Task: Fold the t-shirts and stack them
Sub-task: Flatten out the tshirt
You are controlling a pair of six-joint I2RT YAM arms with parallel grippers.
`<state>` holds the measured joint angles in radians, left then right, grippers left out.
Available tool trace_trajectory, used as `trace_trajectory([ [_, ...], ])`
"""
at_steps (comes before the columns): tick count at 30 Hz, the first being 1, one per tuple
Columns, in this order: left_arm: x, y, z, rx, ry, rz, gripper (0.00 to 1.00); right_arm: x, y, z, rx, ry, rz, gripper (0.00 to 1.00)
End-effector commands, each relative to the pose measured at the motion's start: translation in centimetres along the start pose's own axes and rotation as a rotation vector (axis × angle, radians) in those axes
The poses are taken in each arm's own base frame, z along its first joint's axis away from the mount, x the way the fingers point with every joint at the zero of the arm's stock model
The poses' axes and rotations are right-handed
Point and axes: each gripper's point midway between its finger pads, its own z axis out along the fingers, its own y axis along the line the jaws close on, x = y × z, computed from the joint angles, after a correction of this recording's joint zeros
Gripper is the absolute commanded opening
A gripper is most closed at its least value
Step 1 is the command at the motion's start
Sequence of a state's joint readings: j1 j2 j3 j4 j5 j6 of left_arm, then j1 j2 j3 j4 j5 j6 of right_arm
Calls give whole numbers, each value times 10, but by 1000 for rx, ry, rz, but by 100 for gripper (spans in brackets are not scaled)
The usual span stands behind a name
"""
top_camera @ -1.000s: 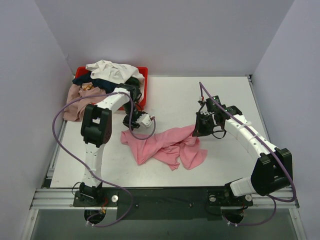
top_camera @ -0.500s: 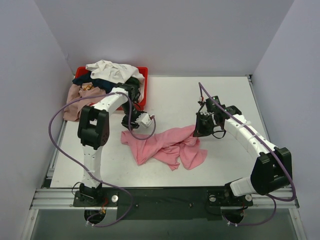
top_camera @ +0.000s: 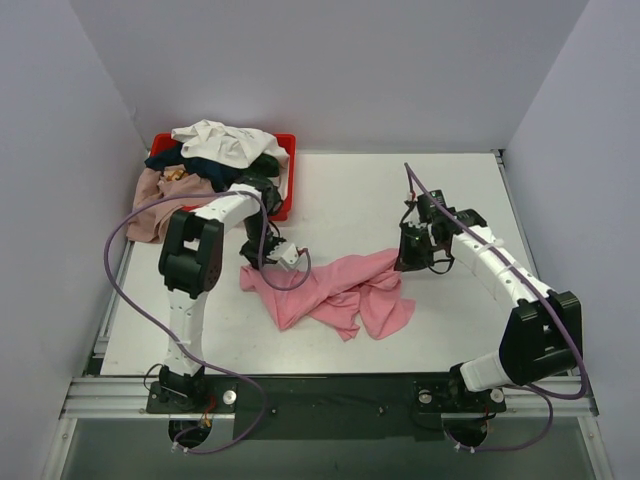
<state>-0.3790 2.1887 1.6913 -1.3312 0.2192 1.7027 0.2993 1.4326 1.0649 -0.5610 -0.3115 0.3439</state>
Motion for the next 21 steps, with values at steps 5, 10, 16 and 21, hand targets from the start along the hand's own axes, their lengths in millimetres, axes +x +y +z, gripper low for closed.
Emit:
trace_trajectory([
  [5, -38, 1, -76, -143, -209, -254, 0, -67, -1, -69, -22, -252, 51, 0],
  [10, -64, 64, -219, -696, -455, -369, 0, -129, -3, -149, -114, -487, 95, 0],
  [16, -77, 53, -389, -1259, -653, -480, 0, -190, -3, -273, -222, -789, 104, 0],
  [21, -92, 15, -454, -1415, -768, -510, 0, -193, 6, -337, -264, -929, 60, 0],
])
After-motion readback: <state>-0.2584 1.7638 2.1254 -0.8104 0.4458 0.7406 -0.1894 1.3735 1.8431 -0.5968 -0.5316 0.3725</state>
